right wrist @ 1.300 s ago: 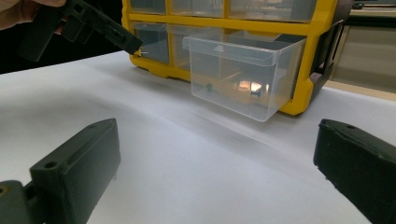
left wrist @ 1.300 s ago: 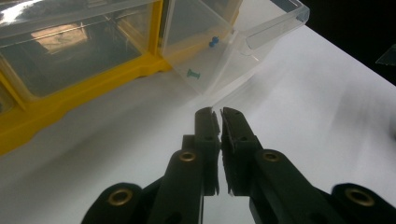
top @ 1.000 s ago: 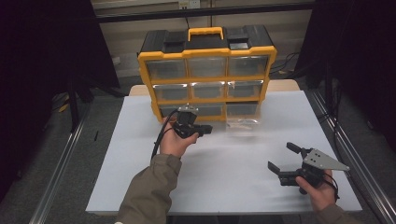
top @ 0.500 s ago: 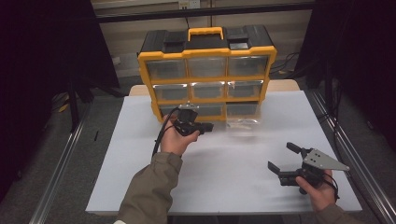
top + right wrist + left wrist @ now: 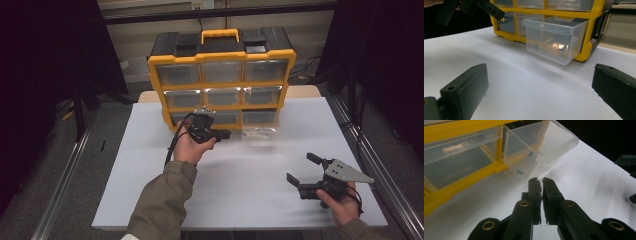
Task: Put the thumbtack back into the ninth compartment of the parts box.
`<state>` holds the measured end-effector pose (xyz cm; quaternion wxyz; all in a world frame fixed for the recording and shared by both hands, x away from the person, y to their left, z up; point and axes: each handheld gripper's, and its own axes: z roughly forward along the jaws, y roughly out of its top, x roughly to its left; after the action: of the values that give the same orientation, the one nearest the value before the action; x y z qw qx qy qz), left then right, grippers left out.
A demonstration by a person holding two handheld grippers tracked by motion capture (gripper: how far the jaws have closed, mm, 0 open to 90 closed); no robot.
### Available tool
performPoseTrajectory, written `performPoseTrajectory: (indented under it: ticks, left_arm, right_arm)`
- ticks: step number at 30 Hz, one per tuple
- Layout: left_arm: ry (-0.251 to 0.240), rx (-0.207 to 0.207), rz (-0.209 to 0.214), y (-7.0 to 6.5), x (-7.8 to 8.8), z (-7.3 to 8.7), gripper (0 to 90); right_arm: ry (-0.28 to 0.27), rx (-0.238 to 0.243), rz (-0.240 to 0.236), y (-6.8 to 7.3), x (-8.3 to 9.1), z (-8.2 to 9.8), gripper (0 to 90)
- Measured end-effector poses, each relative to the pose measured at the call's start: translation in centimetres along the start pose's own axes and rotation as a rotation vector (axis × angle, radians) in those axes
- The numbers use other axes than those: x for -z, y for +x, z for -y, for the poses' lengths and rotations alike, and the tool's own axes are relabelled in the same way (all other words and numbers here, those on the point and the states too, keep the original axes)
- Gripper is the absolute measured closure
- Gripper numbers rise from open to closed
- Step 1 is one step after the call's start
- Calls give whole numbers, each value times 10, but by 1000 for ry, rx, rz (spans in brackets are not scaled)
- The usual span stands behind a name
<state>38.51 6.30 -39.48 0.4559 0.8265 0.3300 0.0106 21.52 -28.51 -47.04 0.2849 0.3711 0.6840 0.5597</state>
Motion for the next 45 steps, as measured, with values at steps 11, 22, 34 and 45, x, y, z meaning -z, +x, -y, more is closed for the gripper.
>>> performPoseTrajectory:
  ticks: [11,22,34,45]
  left_arm:
    - [4,-6,3,-3,-3,-7,856]
    - [3,-13,1,-5,-6,-14,856]
    - [1,-22,3,-9,-10,-21,857]
    - [2,-33,0,-8,-11,-27,857]
  right_arm:
    - [-1,0,-2,0,0,0,0]
    - [-2,-2,-3,-1,0,0,0]
    - [1,-3,-2,0,0,0,0]
    - [-4,-6,-4,-1,0,0,0]
